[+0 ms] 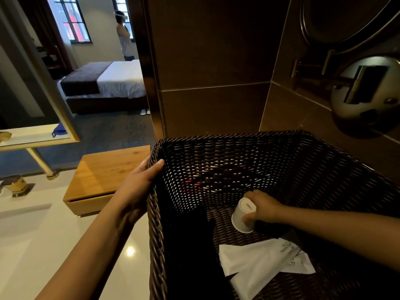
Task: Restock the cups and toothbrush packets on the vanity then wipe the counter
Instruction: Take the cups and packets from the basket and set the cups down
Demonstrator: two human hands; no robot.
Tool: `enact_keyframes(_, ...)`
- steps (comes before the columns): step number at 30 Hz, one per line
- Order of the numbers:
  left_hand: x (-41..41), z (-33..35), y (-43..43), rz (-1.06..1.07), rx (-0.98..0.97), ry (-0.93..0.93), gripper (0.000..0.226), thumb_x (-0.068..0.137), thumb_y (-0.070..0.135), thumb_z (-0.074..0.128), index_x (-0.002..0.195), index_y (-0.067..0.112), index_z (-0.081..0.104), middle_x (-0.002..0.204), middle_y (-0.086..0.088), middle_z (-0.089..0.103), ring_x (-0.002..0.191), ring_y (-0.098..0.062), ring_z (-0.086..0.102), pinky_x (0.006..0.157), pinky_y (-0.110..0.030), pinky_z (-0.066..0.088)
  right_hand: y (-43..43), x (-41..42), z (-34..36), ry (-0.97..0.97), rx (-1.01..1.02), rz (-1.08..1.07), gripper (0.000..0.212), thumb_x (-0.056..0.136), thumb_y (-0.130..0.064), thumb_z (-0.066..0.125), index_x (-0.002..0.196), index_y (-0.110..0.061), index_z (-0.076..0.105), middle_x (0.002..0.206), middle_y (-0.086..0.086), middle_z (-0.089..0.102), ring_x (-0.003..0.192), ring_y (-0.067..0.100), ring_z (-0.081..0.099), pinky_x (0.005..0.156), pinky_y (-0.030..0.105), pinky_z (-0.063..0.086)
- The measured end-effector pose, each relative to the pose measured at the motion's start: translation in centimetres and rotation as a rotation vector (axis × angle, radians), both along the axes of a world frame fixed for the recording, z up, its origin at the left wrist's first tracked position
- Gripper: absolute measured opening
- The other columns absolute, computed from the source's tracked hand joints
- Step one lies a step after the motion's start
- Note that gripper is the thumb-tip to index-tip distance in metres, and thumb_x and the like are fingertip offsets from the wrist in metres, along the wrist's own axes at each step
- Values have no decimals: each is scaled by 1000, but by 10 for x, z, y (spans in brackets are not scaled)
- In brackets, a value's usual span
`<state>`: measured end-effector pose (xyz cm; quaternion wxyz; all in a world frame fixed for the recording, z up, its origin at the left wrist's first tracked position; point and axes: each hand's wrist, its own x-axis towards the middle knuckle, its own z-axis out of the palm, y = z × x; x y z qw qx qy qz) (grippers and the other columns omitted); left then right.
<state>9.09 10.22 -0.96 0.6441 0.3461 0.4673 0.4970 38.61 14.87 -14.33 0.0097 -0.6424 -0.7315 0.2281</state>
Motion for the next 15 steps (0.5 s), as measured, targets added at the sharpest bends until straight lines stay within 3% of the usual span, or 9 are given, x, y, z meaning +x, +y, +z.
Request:
enact_keyframes(6,0,1,1,4,16,54,44,94,13,44,137,18,40,103,-4,64,93,-21,63,68,-29,47,6,-8,30,63,-49,75,44,65,-41,80,98,-19,63,97,-4,63,91,15,62,75,26,51)
enact_keyframes(10,1,2,2,3,66,134,43,95,10,42,137,17,40,104,-3,60,91,-17,59,68,-27,45,1,-16,72,123,-32,133,34,66,-37,81,91,-24,63,84,-11,62,77,6,59,64,16,46)
enact_keyframes(15,-1,-1,6,9,136,274,50,94,8,43,141,18,33,130,-7,52,102,-19,56,82,-30,47,-14,-25,131,162,40,191,49,71,-36,78,113,-16,63,107,-3,66,96,14,62,84,29,51)
